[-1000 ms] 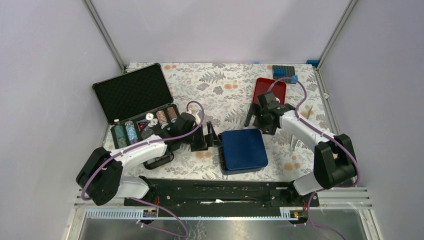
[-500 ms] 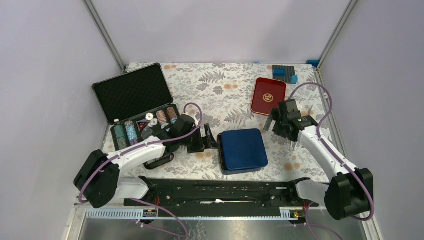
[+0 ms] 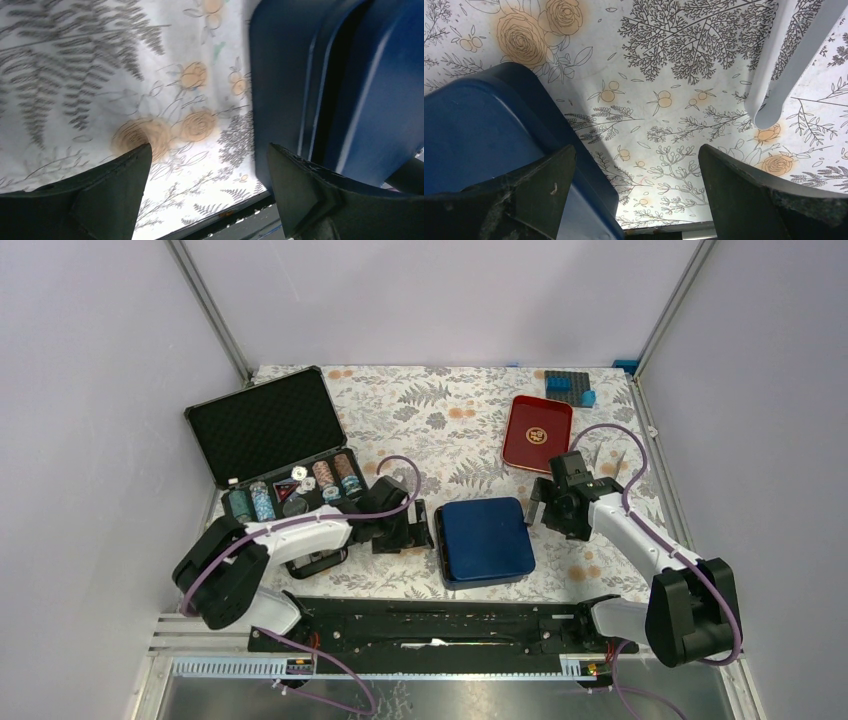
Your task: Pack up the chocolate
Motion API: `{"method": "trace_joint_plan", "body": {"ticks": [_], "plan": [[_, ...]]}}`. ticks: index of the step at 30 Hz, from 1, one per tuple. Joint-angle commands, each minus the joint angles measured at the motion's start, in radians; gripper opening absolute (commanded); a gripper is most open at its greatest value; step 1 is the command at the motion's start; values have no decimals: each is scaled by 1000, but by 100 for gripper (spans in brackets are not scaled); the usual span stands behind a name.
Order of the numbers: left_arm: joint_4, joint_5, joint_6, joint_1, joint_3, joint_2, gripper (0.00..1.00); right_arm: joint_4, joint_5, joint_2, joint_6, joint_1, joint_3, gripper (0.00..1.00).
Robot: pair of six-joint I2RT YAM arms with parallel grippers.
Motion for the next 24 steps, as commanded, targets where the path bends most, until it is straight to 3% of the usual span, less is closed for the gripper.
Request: {"method": "trace_joint_plan", "body": {"ticks": [1, 24], "plan": [[33, -36, 11, -42, 47, 91, 90, 16, -46, -3, -24, 2, -3, 100], [12, -56, 28, -52, 78, 106, 90, 41, -194, -39, -30, 2, -17, 100]]}}
